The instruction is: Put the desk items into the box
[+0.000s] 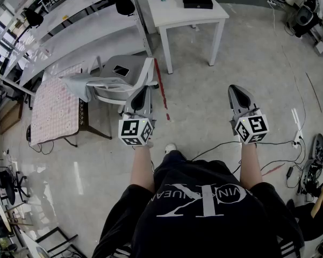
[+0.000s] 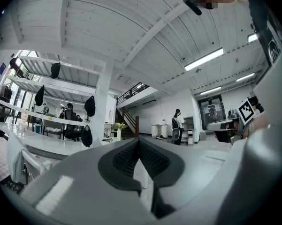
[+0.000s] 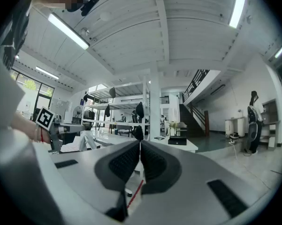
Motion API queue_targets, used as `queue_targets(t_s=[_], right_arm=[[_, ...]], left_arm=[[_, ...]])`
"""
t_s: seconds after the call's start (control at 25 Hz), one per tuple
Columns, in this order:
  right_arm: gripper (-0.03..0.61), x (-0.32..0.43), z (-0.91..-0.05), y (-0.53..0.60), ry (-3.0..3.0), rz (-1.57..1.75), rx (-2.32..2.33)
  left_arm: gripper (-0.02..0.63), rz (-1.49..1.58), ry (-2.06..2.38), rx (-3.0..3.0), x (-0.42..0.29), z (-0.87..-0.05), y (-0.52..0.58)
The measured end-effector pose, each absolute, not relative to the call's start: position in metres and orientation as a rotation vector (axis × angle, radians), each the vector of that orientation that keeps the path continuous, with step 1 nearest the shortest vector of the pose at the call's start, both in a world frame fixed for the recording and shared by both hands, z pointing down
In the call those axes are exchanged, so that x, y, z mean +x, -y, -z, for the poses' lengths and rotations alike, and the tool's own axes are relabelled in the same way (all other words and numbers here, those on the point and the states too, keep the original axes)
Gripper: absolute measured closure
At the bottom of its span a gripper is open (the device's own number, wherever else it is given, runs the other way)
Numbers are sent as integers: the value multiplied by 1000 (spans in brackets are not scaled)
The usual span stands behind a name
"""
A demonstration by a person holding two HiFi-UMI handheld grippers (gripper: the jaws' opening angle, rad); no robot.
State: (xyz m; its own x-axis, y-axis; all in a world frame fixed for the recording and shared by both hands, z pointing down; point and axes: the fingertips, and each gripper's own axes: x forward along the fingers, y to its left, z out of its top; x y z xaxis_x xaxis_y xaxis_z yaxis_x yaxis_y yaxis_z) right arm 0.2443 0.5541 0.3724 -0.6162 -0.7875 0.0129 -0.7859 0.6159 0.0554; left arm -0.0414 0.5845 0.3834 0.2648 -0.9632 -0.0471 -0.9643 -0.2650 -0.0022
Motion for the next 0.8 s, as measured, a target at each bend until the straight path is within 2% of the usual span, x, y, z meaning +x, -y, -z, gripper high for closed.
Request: queue_targets(t_s=[0.8], right_arm=[[560, 265, -377, -563, 2780, 61, 1373]], left_arm=[[603, -96, -1924, -2470, -32, -387, -591]])
